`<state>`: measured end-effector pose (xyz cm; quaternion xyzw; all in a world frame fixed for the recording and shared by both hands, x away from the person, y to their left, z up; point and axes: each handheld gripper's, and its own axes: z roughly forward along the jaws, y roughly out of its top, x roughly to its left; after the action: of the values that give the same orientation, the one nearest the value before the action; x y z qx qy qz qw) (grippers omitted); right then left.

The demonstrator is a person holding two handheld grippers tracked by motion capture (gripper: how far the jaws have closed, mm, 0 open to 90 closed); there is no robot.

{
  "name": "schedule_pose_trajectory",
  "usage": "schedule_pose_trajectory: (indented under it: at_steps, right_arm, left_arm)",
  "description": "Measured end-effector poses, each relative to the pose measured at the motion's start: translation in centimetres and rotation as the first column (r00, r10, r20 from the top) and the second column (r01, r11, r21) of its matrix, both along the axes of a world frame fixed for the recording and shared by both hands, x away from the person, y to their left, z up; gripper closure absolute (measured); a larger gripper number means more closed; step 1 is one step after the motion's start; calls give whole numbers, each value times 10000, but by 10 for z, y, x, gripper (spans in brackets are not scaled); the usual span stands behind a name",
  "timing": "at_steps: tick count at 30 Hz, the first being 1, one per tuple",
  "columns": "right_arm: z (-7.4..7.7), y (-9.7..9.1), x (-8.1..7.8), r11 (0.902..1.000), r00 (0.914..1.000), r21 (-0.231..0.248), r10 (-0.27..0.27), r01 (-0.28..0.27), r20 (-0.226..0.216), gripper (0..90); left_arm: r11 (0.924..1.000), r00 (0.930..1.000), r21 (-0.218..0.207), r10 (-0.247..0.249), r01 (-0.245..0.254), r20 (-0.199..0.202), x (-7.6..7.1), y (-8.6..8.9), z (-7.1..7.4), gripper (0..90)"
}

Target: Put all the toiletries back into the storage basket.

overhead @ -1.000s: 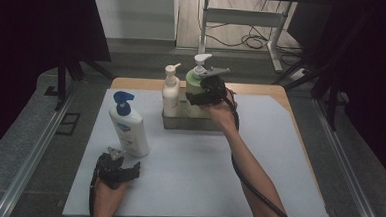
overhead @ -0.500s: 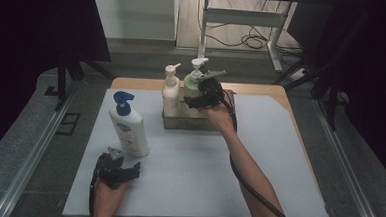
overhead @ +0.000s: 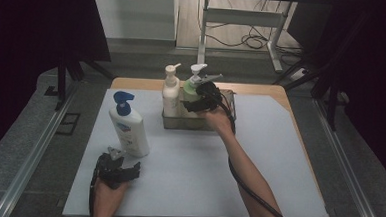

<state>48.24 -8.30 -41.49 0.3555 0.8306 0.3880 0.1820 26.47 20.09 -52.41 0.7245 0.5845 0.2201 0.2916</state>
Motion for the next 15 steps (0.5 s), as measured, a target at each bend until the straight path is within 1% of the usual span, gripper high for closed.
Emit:
schedule_pose_trajectory:
  at_steps: [6, 11, 15]
  right_arm:
    - [-5, 0, 1, 10000, 10000, -16, -2, 2, -97, 126]
    - [-6, -1, 2, 10000, 9998, 26, -30, 30, -203, 124]
    - [-6, -3, 3, 9997, 9993, 180, -149, 155, -332, 121]
  left_arm:
    - [10000, 10000, 4, -3, 3, -13, 0, 0, 0, 137]
    - [10000, 10000, 4, -4, 4, -14, 0, 0, 0, 137]
    - [10000, 10000, 9, -2, 2, -9, 0, 0, 0, 137]
